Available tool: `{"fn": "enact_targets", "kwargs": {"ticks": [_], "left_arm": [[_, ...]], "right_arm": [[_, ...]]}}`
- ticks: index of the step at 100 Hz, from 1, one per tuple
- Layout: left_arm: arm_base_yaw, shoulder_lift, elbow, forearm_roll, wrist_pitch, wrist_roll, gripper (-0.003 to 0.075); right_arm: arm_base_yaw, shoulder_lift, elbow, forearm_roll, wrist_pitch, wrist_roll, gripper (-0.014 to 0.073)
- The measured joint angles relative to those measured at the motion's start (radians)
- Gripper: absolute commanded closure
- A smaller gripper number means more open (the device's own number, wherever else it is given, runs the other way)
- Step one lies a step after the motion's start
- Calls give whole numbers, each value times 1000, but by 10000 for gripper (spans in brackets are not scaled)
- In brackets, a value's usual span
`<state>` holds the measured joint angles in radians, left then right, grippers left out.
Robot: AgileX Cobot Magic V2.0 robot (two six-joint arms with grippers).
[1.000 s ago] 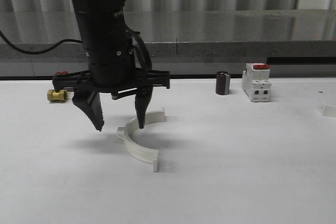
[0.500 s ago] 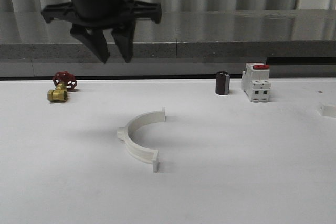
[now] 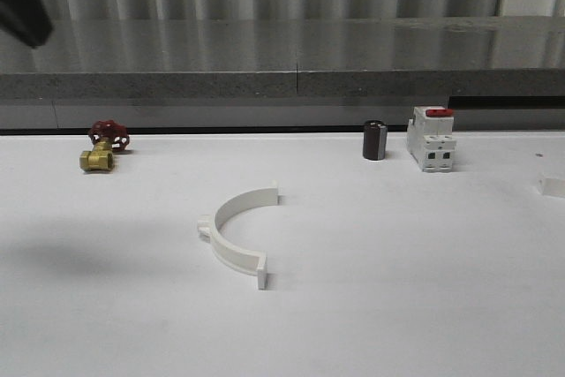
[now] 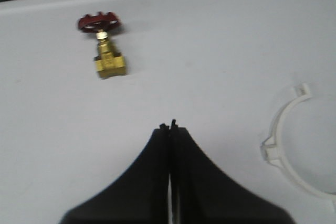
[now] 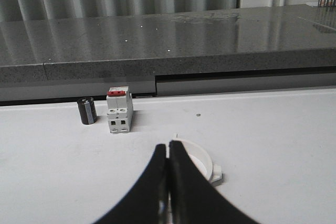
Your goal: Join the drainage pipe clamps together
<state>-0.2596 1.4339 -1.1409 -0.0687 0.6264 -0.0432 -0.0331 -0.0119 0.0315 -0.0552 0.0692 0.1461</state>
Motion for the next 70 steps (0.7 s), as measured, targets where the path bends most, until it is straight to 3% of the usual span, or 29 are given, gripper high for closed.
{"fn": "enact_targets", "kwargs": {"ticks": [24,70], "left_arm": [[111,-268,231,-1,-29,4,740],[119,-834,578,-10,-45,-21,740]], "right_arm": [[0,0,0,0,0,0,662],[0,0,0,0,0,0,662]]}}
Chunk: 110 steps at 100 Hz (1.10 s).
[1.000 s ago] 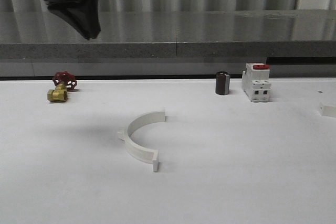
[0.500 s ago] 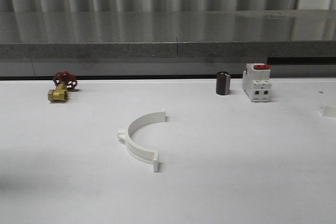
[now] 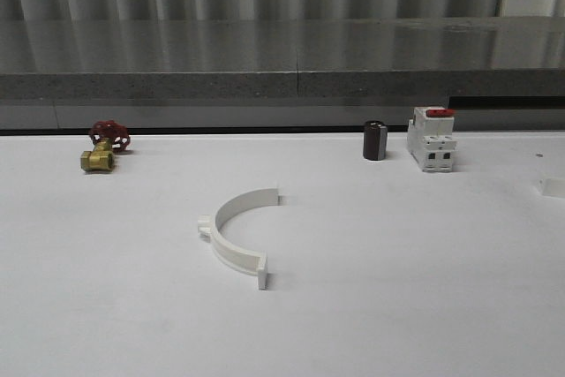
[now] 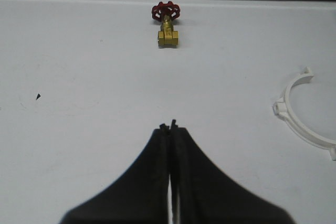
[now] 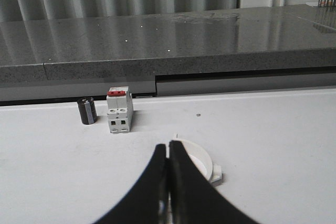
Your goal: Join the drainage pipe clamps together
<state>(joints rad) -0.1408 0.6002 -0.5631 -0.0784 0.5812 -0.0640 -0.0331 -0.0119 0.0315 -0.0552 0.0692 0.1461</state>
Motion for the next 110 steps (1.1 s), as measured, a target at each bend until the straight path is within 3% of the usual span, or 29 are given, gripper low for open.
{"fn": "enact_targets", "kwargs": {"ticks": [46,66,101,110], "left_arm": [[0,-385,87,7,56,0,740],[0,-398,89,11,60,0,740],[0,-398,89,11,60,0,740],[0,-398,89,11,60,0,740]], "right_arm": [[0,0,0,0,2,0,662],[2,17,-137,0,191,0,662],[9,384,-447,2,427,0,659],[9,524,-528,2,484,0,621]]}}
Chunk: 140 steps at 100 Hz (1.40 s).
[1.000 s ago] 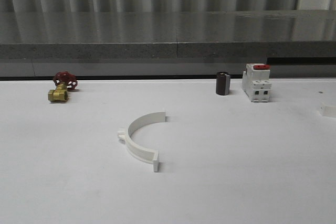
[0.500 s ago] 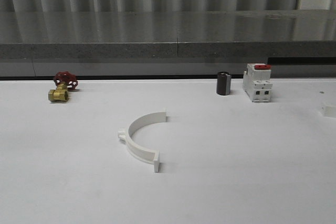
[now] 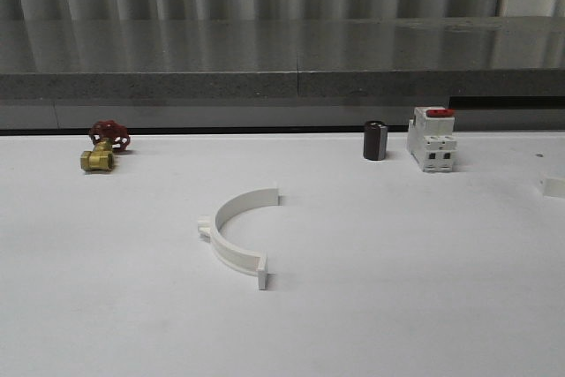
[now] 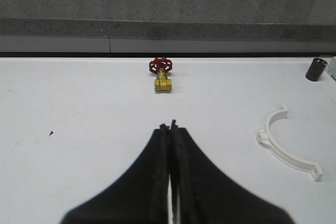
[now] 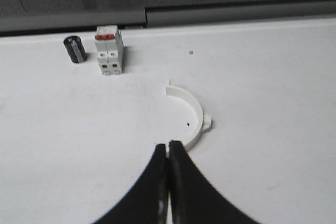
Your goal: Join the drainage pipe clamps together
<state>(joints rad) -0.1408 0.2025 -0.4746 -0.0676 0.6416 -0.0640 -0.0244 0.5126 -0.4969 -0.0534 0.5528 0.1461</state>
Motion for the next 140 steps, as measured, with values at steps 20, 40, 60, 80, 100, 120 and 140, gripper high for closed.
{"fn": "enact_targets", "kwargs": {"ticks": [20,40,60,80,100,120,140], "left_arm": [[0,0,0,0,2,0,740],[0,0,1,0,2,0,740],[0,0,1,0,2,0,740],[0,0,1,0,4,0,740],[0,0,1,0,4,0,740],[0,0,1,0,5,0,740],[0,0,1,0,7,0,740]], "right_arm": [[0,298,-173,0,120,0,298],[0,527,-324,0,210,0,-3],[-30,730,-445,2,248,0,-7],[-135,900,-513,5,257,0,-7],[-150,1100,-616,6,282,0,-7],[-150,1277,-702,8,303,0,-7],[-150,1378,-744,8,313,0,-7]]}}
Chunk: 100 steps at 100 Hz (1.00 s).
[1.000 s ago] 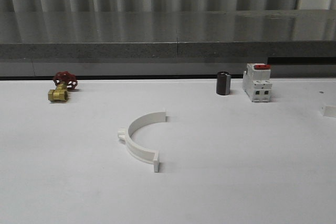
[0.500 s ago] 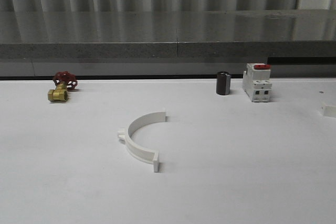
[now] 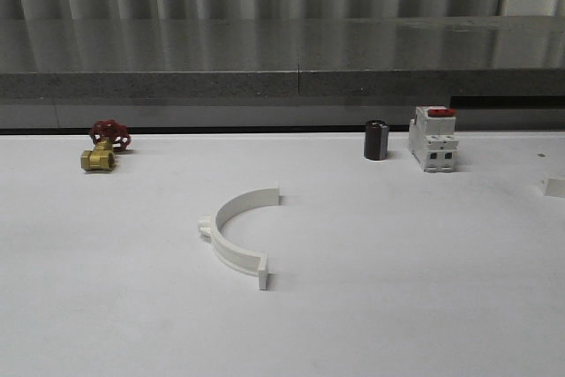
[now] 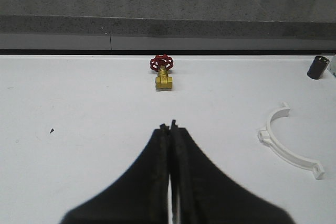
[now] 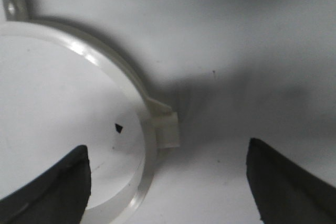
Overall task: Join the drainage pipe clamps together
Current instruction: 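Grasp the second white half-ring with the right gripper and carry it toward the first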
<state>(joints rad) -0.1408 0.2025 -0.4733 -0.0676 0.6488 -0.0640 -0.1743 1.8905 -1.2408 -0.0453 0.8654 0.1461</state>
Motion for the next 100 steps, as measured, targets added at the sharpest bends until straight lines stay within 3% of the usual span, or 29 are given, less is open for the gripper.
{"fn": "enact_targets", "kwargs": {"ticks": [16,35,42,71,100], "left_arm": [[0,0,0,0,0,0,740],[0,0,0,0,0,0,740],[0,0,0,0,0,0,740],[0,0,0,0,0,0,740],[0,0,0,0,0,0,740]], "right_arm": [[0,46,-20,0,4,0,55],[0,55,-27,0,7,0,400],[0,55,-27,0,9,0,478],[22,38,-29,0,12,0,497],[186,-68,-29,-10,49,59,497]]}}
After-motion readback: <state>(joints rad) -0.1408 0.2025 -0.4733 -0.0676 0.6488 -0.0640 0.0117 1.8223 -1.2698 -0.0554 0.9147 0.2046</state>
